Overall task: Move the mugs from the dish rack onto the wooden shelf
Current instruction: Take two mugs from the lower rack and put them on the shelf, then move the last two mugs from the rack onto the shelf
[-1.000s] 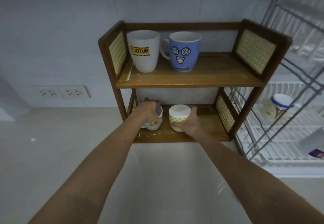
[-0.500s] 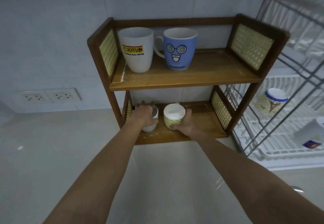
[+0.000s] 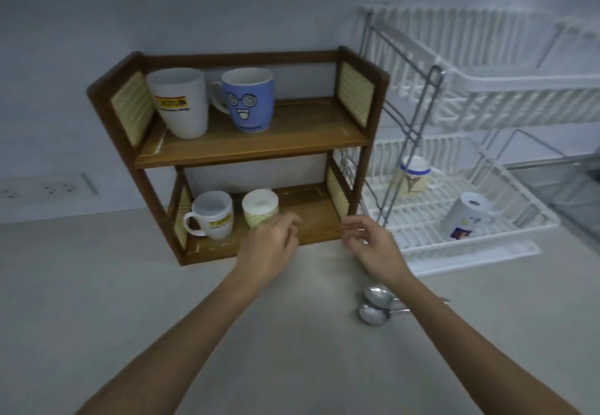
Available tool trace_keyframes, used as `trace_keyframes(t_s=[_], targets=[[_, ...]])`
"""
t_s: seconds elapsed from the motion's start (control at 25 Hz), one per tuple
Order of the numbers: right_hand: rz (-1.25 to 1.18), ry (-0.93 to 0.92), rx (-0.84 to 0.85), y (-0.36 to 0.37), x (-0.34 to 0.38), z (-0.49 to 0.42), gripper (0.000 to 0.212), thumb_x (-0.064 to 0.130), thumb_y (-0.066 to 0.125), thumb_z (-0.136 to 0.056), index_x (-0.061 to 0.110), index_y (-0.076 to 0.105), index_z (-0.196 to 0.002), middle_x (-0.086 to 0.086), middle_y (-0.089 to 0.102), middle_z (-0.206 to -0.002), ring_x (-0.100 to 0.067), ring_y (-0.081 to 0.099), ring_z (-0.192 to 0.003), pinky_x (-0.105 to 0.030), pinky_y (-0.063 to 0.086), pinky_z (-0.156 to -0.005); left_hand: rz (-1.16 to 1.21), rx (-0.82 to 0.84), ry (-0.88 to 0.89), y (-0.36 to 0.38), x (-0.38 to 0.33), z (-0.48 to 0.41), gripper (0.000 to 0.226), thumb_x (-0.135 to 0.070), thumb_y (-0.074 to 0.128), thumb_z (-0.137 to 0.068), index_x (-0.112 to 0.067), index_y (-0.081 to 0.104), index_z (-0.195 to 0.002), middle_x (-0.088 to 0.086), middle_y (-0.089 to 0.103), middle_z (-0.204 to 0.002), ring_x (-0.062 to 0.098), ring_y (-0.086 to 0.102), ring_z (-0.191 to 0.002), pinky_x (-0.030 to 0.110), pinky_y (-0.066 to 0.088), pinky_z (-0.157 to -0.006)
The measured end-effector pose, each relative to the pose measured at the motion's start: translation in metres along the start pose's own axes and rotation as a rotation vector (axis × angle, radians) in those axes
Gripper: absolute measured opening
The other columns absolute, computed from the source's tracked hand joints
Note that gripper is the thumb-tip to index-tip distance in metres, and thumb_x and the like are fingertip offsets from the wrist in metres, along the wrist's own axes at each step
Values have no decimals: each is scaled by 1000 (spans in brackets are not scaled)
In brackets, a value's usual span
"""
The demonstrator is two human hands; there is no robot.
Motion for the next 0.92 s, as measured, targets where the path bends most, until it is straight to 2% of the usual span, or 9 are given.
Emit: trace_keyframes(t_s=[0.08,0.24,0.44,0.52,0.64,0.72,0.8,0.84,0.92], targets=[[26,-12,-78,-49,-7,13,33,-2,61,-82,30,66,-86,7,75,-80,-11,69,-81,-33,54,-79,74,3,182,20,-40,14,18,-15,56,-88,-15,67,-102,2,70,-95,21,66,-84,36,56,-66],[56,37,-164,-126,-27,12,32,-1,57,-83,29,67,-82,8,75,-76,-10,70,-71,-26,52,-66,66,89,566,64,-115,11,16,-10,59,-84,-10,71,-94,5,72,-86,24,66,-74,34,55,-63],[43,91,-275,-219,-61,-24,25,3,60,-83,27,67,-78,-3,75,-80,-14,69,-69,-29,54,-61,-22,161,582,113,-188,-43,33,4,58,-77,-6,69,-106,12,70,-104,32,65,-93,41,53,-76],[61,131,-265,-252,-74,-48,19,6,62,-83,24,66,-79,-8,73,-83,-21,68,-72,-30,52,-59,-182,118,630,131,-206,-67,36,4,59,-76,-9,69,-109,11,69,-110,29,64,-103,38,52,-83],[175,148,-193,-286,-92,-92,12,7,60,-84,17,68,-87,-10,73,-88,-21,67,-72,-22,45,-58,-614,49,807,158,-235,-101,42,-8,69,-72,-24,67,-111,-1,66,-120,20,59,-117,33,50,-95],[314,103,-101,-297,-99,-122,12,12,63,-84,15,69,-94,-8,73,-93,-20,68,-79,-24,48,-64,-869,138,880,179,-250,-120,59,-12,70,-74,-27,53,-128,1,49,-143,23,42,-135,40,33,-112],[433,22,10,-300,-100,-152,13,13,63,-85,15,69,-96,-7,72,-100,-22,67,-92,-30,51,-81,-1074,310,893,205,-260,-137,68,-14,64,-84,-24,31,-143,6,20,-159,30,16,-145,49,9,-117],[485,-26,61,-298,-98,-164,14,12,61,-86,15,69,-97,-5,71,-103,-22,65,-97,-30,49,-87,-1158,335,901,214,-264,-144,67,-16,62,-87,-23,26,-144,7,13,-160,32,10,-146,51,4,-117],[549,-117,175,-290,-94,-185,21,7,59,-85,15,66,-104,-4,67,-109,-23,62,-104,-28,46,-90,-1241,336,861,221,-268,-154,66,-18,61,-87,-21,26,-143,9,18,-156,35,13,-144,52,3,-117]])
Point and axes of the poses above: each hand's wrist, its own z-axis away from the middle knuckle, its own y-axis out of the palm, x = y × z, the point moved 2 cm from there along -z, towards the middle knuckle
